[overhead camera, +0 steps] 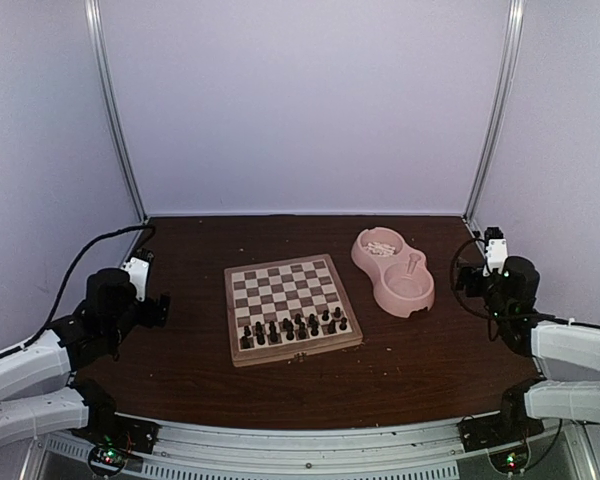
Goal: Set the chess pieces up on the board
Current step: Adjust the storage box at the center of the board, then reset both arms
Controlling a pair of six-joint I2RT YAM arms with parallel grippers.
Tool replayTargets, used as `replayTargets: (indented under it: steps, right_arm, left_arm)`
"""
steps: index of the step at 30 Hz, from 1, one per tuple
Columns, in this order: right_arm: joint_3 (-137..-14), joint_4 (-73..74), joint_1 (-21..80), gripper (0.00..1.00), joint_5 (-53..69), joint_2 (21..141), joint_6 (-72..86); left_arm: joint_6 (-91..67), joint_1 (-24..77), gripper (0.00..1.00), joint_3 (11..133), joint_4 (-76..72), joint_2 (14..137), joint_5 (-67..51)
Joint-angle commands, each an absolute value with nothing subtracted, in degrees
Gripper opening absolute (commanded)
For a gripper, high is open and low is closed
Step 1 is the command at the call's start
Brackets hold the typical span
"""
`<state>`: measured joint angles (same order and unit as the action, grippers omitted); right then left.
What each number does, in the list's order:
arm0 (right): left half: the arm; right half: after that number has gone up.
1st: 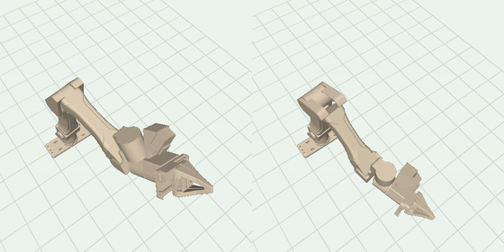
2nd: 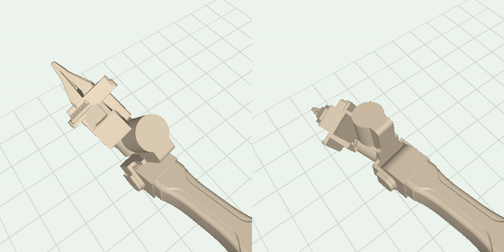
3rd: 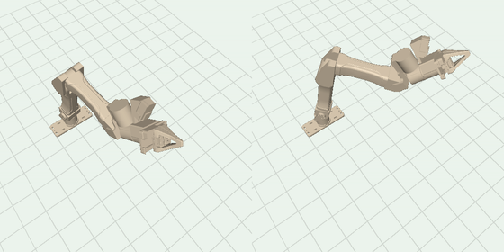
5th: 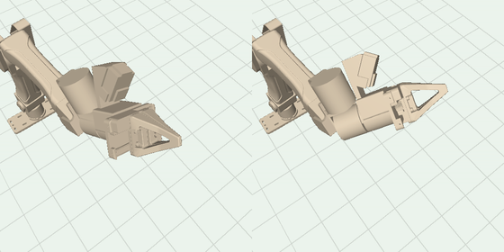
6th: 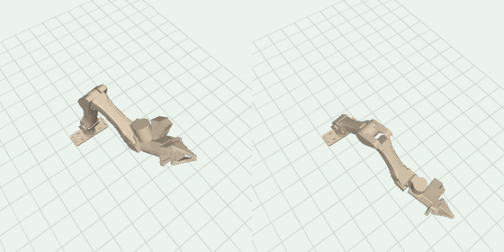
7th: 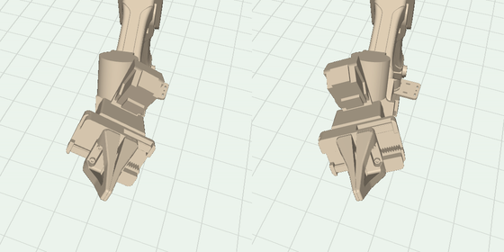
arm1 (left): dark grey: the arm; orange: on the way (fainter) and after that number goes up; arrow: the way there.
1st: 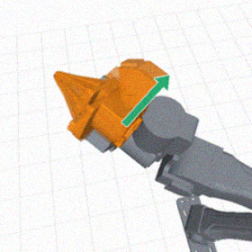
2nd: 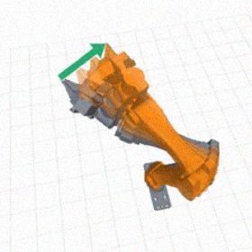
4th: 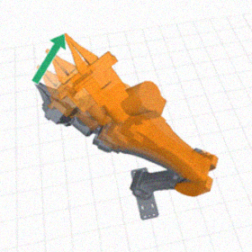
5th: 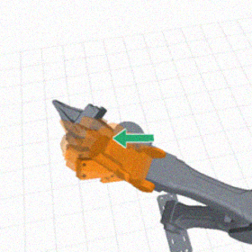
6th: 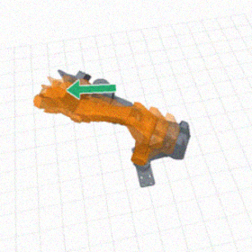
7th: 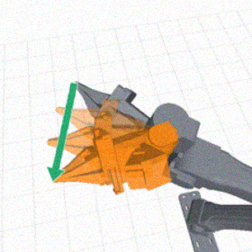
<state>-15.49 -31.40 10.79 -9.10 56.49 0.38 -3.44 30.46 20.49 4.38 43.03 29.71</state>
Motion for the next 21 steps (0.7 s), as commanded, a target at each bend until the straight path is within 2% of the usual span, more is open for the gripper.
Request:
replayTargets:
  steps: [1, 3, 4, 6, 9, 11, 13, 16, 21]
  right_arm:
    - [-17.49, -36.9, 7.82, 0.95, -9.99, 65.55, -8.83]
    - [-18.28, -46.18, 6.67, 0.95, -14.68, 74.72, -8.0]
    - [-20.08, -45.92, 6.41, 0.96, -15.55, 76.83, -7.34]
    - [-23.98, -41.44, 3.72, 0.97, -12.07, 79.52, -2.52]
    - [-21.83, -57.58, 0.8, 0.94, -1.93, 90.11, -1.09]
    - [-20.73, -54.55, 0.74, 0.96, -0.66, 87.69, -1.58]
    - [-20.1, -59.59, 0.74, 1.0, -0.44, 89.77, -1.95]
    - [-22.21, -53.25, 0.74, 1.0, -0.23, 88.72, -2.21]
    - [-21.96, -54.92, 0.94, 1.0, -0.15, 89.33, -3.62]
  left_arm:
    - [1.77, 24.9, 0.98, 18.6, -7.12, 42.59, 32.39]
    - [0.47, 23.47, 0.97, 15.8, -12.0, 43.54, 34.03]
    - [0.21, 22.36, 0.98, 14.53, -14.36, 44.16, 34.01]
    - [-1.8, 20.06, 0.98, 12.6, -17.73, 46.1, 33.11]
    - [-1.5, 18.34, 0.98, 11.2, -22.04, 50.13, 32.8]
    - [-0.99, 18.28, 0.98, 10.15, -25.82, 52.33, 30.79]
    - [-0.62, 17.83, 0.98, 8.86, -31.06, 55.45, 29.61]
    - [1.44, 15.31, 0.98, 8.93, -39.54, 63.2, 26.45]
    - [3.71, 10.37, 0.94, 10.99, -49.88, 73.41, 18.33]
